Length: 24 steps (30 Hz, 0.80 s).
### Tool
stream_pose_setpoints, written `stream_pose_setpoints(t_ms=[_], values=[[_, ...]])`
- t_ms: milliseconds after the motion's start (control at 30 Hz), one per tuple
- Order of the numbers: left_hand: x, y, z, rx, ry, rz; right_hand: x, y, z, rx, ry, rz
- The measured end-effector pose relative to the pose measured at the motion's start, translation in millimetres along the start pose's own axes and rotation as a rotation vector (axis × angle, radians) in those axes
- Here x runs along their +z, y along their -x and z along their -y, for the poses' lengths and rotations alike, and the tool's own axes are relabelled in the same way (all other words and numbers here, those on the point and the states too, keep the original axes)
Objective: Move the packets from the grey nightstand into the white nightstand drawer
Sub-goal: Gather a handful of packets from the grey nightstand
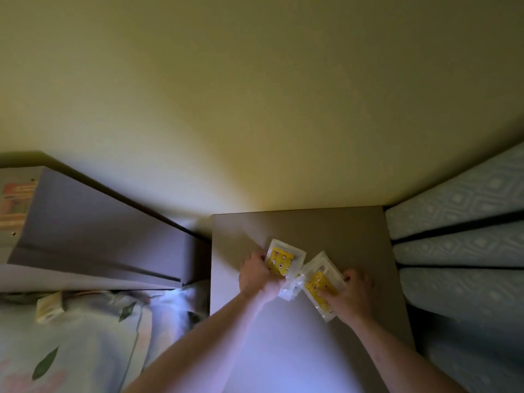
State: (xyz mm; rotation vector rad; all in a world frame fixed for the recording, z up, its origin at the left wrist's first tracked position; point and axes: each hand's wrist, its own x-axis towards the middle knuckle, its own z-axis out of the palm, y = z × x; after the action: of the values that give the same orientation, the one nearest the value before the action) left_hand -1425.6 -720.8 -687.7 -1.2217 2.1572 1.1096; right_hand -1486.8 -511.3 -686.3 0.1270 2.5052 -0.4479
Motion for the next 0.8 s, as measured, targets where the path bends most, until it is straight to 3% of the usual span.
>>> stream_pose_setpoints(t_ms=[133, 333, 533, 800], values=[[3.9, 12.1, 7.8, 0.016, -0.094, -0.028, 4.3, 14.7, -0.9, 0.030, -0.007, 0.034], [-15.3, 50.5, 19.3, 0.026, -0.031, 0.037, -9.6, 69.0, -5.5, 0.072, -0.263, 0.142], [-74.1, 156.3, 27.8, 0.144, -0.053, -0.042, -87.2, 188.6, -11.1, 0.115, -0.498, 0.072], [-128.4, 323.1, 63.2, 0.279, 0.243, -0.162, -162.8, 330.9, -48.1, -0.018, -0.464, 0.123]])
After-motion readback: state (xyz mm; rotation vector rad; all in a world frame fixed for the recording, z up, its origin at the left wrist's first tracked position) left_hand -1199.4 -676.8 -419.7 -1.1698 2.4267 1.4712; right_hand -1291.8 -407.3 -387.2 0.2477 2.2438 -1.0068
